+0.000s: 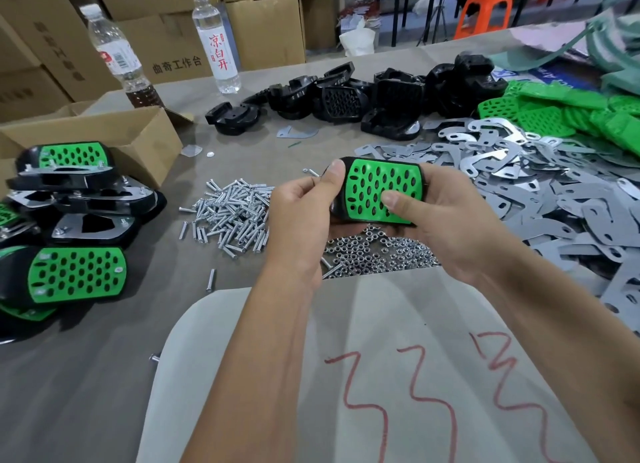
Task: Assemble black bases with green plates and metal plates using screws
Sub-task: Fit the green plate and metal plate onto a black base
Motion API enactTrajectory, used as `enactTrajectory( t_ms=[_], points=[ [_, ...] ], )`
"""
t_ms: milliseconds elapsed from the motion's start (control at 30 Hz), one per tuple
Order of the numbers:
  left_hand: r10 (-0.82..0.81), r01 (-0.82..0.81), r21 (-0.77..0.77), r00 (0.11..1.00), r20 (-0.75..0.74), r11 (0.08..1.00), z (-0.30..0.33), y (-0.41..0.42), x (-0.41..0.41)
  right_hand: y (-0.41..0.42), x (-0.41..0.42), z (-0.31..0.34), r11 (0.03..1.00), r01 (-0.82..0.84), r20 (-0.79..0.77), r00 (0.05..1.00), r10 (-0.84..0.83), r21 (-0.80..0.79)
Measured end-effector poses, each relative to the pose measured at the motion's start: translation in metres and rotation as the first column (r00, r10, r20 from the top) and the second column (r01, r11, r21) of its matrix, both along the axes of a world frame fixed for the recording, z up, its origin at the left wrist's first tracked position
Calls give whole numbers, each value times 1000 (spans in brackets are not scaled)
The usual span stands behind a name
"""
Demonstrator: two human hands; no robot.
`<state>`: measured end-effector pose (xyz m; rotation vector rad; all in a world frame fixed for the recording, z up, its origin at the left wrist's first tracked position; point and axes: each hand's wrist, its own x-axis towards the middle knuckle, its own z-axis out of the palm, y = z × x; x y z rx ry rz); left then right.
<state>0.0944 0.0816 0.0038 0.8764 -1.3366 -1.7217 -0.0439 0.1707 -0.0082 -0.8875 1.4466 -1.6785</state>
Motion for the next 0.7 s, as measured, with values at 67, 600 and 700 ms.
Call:
enactTrajectory(
  t_ms=[67, 600, 700],
  points=[
    [-27, 27, 10, 1000, -3, 1000, -1, -1, 0, 0, 0, 0, 1000, -3, -2, 1000, 3, 2],
    [-38, 38, -52, 999, -9, 998, -10, 1, -3, 5, -15, -6, 971, -200, 24, 979, 205, -135],
    [59, -58, -81, 998, 18, 995, -10, 0, -6, 4, -16, -6, 967, -232, 153, 957, 246, -106]
  ],
)
